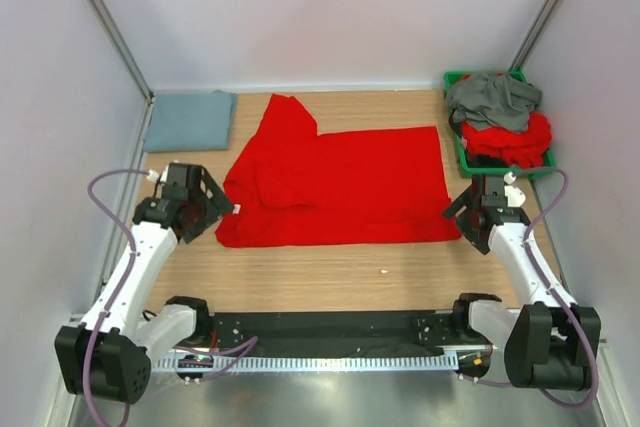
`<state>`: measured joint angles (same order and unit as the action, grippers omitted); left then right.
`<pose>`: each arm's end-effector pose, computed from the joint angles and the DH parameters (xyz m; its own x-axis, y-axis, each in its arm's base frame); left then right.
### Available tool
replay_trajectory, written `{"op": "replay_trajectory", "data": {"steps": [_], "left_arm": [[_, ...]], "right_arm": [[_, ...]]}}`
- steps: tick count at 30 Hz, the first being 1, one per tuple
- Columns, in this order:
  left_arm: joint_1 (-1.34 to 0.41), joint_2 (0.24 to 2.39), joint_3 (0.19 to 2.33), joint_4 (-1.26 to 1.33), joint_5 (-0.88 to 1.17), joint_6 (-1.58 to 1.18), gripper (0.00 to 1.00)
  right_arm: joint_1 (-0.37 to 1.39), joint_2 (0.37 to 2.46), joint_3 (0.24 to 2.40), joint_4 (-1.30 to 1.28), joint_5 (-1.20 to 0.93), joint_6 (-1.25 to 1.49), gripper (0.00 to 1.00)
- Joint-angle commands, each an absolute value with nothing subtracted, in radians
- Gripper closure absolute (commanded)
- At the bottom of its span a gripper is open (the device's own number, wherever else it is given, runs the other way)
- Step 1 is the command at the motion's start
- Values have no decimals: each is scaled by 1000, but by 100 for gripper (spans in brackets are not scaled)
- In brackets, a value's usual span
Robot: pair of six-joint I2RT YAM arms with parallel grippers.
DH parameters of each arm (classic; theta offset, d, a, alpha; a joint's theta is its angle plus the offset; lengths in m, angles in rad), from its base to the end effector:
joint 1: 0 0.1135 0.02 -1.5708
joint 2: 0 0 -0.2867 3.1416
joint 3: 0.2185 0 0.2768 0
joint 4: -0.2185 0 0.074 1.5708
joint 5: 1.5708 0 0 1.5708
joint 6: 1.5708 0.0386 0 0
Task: Fold and stack the t-shirts
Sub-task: Fold the tshirt
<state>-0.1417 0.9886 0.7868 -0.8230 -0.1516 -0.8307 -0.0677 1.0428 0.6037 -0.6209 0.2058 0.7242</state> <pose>0.1962 -0.0221 0.2617 -0.6163 -0.6494 -0.4455 -0.5829 0.7565 -0.2964 0.1993 -0.0214 0.2031 -0.5420 0.6868 -0.4843 0.7009 0.6874 0.1904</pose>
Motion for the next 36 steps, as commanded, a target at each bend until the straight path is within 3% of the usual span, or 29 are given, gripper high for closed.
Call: {"op": "replay_trajectory", "data": {"steps": [1, 4, 6, 9, 12, 15, 21, 25, 36], "left_arm": [[-138, 1014, 969, -900, -114, -678, 11], [-137, 1035, 1038, -955, -126, -571, 11], [-137, 1016, 1028, -957, -95, -540, 10], [-137, 971, 977, -911, 0, -503, 10], [-138, 939, 939, -885, 28, -534, 10], [-138, 922, 925, -855, 67, -529, 12], [-138, 853, 916, -844, 6, -549, 13], [-137, 819, 910, -841, 8, -555, 14], [-138, 758, 907, -834, 8, -561, 15]], "right_arm": [[-68, 993, 711, -676, 215, 701, 11], [-45, 971, 776, -651, 137, 703, 14], [80, 992, 811, -600, 89, 689, 18], [444, 1170, 980, -574, 217, 628, 18], [676, 1423, 1210, -604, 296, 589, 19], [793, 1641, 1406, -578, 266, 526, 21], [906, 2074, 1926, -685, 273, 439, 25], [956, 2256, 2122, -755, 271, 414, 26], [985, 2347, 2198, -752, 310, 402, 26]]}}
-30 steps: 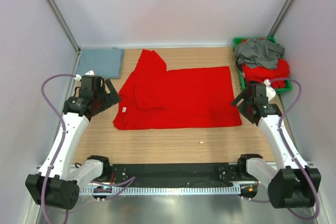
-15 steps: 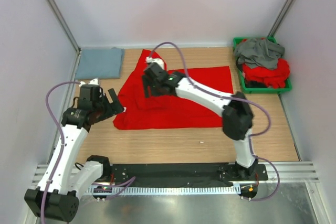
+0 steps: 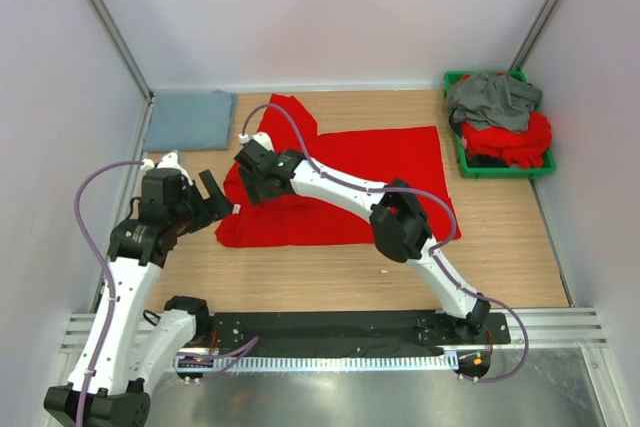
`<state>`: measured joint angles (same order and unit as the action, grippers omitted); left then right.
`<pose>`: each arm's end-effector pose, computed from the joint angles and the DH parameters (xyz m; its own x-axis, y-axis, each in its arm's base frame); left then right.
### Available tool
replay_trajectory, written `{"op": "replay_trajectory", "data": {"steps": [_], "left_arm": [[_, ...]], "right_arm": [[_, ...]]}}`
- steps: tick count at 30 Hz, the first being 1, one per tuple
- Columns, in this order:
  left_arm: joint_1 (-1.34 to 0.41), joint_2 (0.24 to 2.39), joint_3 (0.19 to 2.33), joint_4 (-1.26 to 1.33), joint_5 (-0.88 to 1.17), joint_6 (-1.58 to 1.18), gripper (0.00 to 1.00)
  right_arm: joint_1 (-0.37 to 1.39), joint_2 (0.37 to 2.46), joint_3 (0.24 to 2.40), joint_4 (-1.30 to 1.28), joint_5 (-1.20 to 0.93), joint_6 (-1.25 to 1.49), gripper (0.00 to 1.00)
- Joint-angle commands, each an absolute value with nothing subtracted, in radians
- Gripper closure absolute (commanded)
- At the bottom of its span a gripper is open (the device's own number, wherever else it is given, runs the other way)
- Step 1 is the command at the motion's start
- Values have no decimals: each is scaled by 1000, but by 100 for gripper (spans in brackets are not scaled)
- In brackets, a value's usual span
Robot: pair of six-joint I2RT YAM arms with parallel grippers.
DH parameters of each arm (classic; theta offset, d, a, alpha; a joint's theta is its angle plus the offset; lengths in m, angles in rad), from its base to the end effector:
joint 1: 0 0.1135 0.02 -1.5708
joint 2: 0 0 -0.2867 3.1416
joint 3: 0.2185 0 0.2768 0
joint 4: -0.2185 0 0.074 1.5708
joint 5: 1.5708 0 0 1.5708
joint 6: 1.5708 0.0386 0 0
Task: Fold and stack the t-shirts
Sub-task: Fold the tshirt
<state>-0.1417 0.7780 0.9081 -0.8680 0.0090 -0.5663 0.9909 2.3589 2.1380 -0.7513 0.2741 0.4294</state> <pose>0.1576 -0.0228 0.3335 -0.6413 -0.4504 -0.6211 -0.2326 0.8856 -0.4021 0.3171 0.4650 0.2232 -0.7120 -0.3556 -0.6054 -0.4677 0.8833 0.0313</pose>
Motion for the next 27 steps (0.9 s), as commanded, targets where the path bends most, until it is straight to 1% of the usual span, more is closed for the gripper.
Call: {"op": "replay_trajectory", "data": {"steps": [1, 7, 11, 27], "left_arm": [[-137, 753, 905, -834, 6, -563, 15], [-137, 729, 904, -833, -25, -568, 15], [-137, 723, 903, -833, -26, -569, 15], [-137, 721, 902, -833, -29, -571, 16]], "right_arm": [[985, 2353, 2210, -761, 311, 397, 27], [985, 2378, 2227, -767, 299, 400, 30], [988, 2387, 2223, -765, 298, 410, 35], [1008, 2436, 2209, -756, 284, 414, 43]]}}
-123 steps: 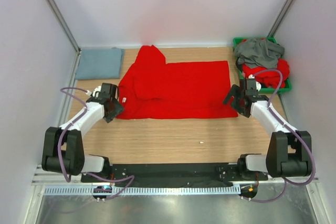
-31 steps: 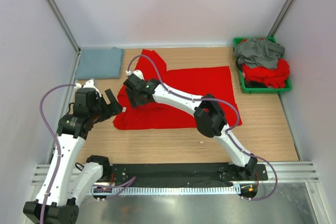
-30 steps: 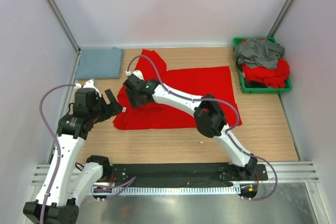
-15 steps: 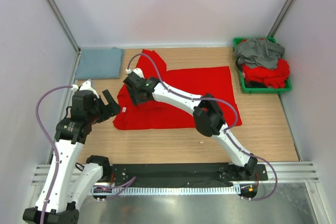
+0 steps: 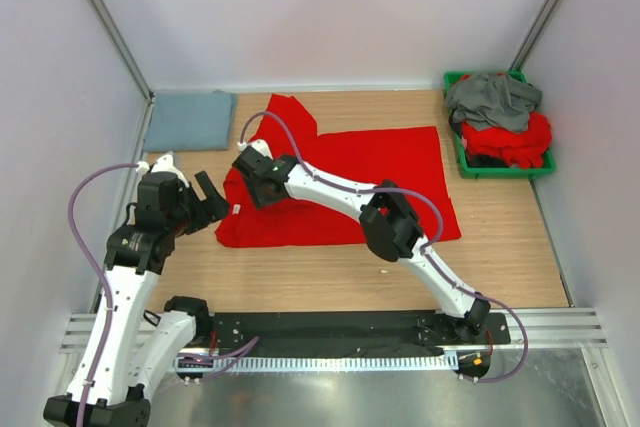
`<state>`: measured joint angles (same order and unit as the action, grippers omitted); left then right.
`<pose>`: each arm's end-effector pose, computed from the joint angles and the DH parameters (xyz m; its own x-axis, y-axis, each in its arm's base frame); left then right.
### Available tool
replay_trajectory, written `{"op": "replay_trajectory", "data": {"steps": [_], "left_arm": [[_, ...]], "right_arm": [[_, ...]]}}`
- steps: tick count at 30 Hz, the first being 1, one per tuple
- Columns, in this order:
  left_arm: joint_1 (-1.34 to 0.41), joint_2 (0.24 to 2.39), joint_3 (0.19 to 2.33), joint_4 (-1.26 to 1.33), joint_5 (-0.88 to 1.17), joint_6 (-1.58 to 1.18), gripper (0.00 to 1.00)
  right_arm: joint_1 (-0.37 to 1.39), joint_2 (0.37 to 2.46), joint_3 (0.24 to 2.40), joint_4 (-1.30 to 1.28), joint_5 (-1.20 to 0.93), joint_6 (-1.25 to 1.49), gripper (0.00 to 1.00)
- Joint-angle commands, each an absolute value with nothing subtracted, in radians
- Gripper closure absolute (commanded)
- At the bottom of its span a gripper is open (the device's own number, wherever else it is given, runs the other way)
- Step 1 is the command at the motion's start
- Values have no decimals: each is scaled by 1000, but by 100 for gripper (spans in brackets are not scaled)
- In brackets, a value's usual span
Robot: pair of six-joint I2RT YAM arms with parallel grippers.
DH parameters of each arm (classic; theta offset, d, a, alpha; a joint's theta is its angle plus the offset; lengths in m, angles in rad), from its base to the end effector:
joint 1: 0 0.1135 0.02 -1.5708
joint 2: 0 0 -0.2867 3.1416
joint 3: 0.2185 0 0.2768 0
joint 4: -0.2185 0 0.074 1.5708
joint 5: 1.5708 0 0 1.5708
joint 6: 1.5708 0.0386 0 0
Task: Fold and stack the t-shirts
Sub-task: Fold the tshirt
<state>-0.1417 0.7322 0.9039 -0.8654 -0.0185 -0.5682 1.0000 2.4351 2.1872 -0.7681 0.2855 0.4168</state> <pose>0.1479 -0.0204 0.3385 -0.6019 -0.4576 -0.6544 -0.2335 0.8846 -0.4038 0.3189 0.4765 0.1971 -0.7144 -0.3936 -0.5786 -0.4791 0.8778 -0.0056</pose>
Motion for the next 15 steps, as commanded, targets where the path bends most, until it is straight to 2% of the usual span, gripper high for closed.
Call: {"op": "replay_trajectory", "data": {"steps": [1, 6, 8, 15], "left_arm": [[-137, 721, 900, -833, -29, -571, 16], [-137, 721, 902, -833, -31, -572, 16], [-137, 721, 902, -833, -29, -572, 16], [-137, 721, 900, -833, -31, -572, 16]], "right_arm": [[1008, 2436, 2207, -756, 284, 413, 43], [1008, 2450, 2204, -756, 284, 410, 48], [1008, 2453, 2206, -756, 284, 408, 54], [1009, 2464, 2209, -750, 285, 402, 90]]}}
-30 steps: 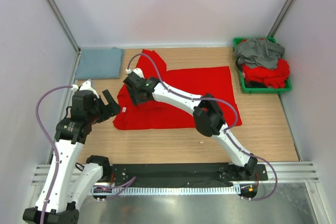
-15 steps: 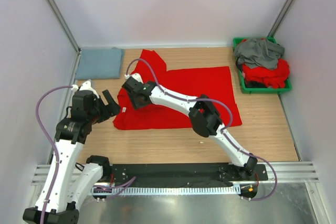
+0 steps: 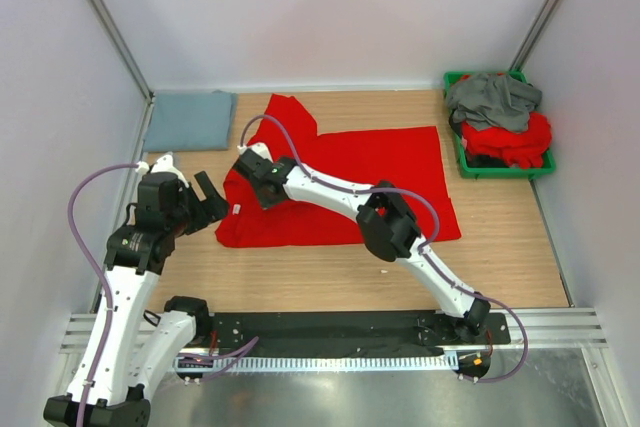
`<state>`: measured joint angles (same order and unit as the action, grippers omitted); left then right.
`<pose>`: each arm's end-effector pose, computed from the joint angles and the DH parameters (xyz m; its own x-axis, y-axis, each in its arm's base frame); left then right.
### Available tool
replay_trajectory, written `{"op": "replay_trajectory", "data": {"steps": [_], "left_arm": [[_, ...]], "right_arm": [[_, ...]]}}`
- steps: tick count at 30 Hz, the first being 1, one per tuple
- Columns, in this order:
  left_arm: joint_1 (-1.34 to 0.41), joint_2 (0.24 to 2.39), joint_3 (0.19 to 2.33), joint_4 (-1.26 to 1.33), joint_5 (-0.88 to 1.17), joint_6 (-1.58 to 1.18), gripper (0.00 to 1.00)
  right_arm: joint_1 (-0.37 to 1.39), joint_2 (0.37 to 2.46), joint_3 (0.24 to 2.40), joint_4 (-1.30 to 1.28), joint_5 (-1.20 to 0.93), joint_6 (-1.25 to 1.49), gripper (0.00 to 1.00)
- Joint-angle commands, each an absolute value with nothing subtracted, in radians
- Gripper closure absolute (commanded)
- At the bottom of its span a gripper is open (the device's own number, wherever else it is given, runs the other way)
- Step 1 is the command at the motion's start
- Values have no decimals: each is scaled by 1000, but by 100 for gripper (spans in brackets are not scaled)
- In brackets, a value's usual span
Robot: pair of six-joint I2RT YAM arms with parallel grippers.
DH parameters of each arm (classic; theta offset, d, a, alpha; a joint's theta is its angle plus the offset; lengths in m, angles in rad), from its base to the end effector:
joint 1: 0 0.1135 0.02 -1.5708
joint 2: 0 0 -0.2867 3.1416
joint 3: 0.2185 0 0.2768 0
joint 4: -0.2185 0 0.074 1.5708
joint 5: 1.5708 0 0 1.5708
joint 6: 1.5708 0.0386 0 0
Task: Fold and stack the t-shirts
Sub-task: Fold the tshirt
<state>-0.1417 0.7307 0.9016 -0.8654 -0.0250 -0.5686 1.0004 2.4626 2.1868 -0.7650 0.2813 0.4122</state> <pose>0.1477 -0.0201 0.3379 -0.5997 -0.4582 -0.6561 -0.2382 0.8849 -0.4002 0.3198 0.4787 0.1819 -0.7205 -0.4102 -0.5592 -0.4848 0.8745 -0.0169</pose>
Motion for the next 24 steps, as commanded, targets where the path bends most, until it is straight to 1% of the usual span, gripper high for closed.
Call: {"op": "replay_trajectory", "data": {"steps": [1, 11, 24], "left_arm": [[-137, 721, 900, -834, -31, -572, 16], [-135, 721, 899, -833, -32, -574, 16], [-135, 739, 900, -838, -43, -575, 17]], "right_arm": [[1008, 2462, 2210, -750, 288, 400, 98], [985, 2395, 2252, -767, 399, 339, 99], [874, 2378, 2229, -736, 442, 285, 98]]}}
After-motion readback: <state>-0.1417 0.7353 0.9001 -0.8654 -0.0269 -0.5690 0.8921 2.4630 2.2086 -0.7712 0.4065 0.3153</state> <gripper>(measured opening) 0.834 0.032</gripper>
